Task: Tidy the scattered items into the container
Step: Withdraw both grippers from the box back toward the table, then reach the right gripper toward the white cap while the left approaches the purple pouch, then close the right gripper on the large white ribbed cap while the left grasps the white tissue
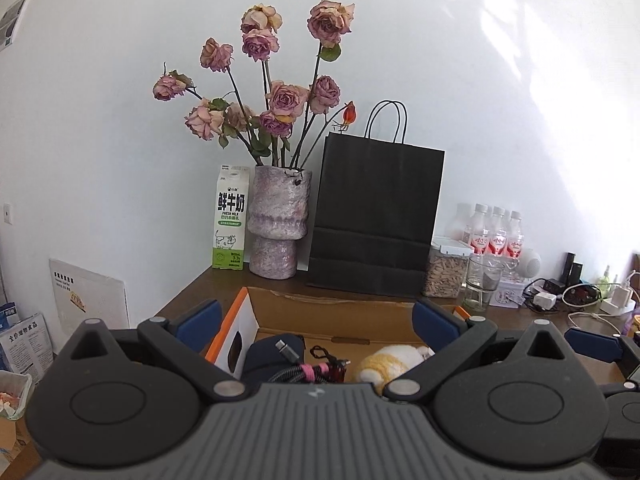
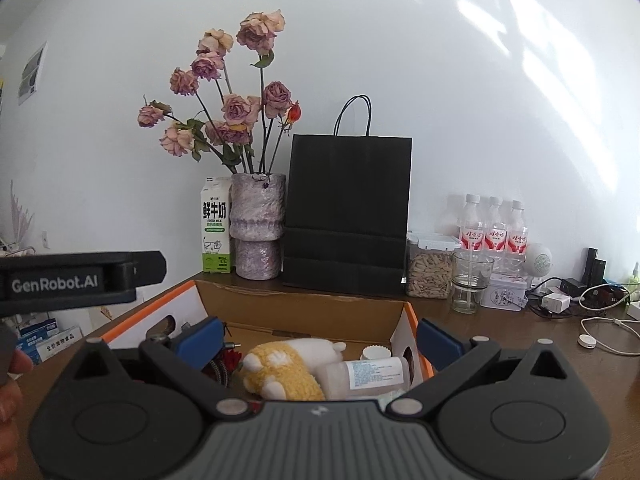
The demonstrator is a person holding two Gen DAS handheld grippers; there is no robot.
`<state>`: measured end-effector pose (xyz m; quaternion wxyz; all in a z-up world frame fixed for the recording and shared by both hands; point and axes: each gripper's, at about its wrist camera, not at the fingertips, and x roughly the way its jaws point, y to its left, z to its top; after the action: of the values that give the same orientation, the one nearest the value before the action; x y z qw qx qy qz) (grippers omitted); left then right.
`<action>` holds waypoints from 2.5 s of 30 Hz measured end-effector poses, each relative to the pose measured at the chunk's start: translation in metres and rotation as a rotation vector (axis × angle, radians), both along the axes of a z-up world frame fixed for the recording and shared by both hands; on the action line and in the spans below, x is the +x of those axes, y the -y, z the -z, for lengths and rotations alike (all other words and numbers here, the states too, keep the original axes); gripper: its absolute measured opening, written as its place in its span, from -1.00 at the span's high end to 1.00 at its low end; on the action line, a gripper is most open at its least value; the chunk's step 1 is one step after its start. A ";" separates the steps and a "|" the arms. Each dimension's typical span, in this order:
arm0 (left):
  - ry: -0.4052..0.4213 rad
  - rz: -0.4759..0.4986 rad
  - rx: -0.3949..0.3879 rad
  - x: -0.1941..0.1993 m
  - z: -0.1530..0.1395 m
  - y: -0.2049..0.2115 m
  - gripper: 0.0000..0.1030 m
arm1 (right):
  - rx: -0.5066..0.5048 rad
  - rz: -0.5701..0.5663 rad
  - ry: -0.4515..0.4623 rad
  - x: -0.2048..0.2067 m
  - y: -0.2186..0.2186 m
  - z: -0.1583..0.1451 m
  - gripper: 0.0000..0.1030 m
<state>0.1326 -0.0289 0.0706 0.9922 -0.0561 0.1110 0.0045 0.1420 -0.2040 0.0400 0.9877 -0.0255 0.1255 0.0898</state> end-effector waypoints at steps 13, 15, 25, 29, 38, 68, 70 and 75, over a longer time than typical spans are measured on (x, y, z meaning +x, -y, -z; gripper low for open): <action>-0.073 0.019 0.031 -0.057 0.023 -0.012 -1.00 | -0.032 -0.014 -0.110 -0.056 0.011 0.030 -1.00; -0.108 0.009 0.033 -0.064 0.032 -0.017 -1.00 | -0.036 -0.004 -0.141 -0.061 0.016 0.038 -1.00; -0.196 -0.018 0.053 -0.094 0.049 -0.029 -1.00 | -0.028 0.017 -0.246 -0.084 0.030 0.063 -1.00; -0.224 -0.016 0.070 -0.097 0.056 -0.030 -1.00 | -0.040 0.014 -0.259 -0.088 0.028 0.068 -1.00; -0.271 -0.022 0.069 -0.084 0.069 -0.034 -1.00 | -0.042 0.016 -0.295 -0.078 0.027 0.077 -1.00; -0.403 0.031 0.105 -0.024 0.105 -0.070 -0.44 | -0.075 -0.089 -0.362 -0.022 -0.017 0.087 -0.22; -0.400 0.043 0.109 -0.020 0.104 -0.069 -0.43 | -0.075 -0.092 -0.370 -0.017 -0.020 0.088 -0.21; -0.399 0.083 0.092 -0.023 0.101 -0.073 -0.45 | -0.070 -0.089 -0.379 -0.013 -0.021 0.091 -0.20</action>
<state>0.1097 0.0445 -0.0307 0.9515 -0.0042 0.3070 -0.0201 0.1289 -0.1826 -0.0506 0.9399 -0.0481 0.3112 0.1324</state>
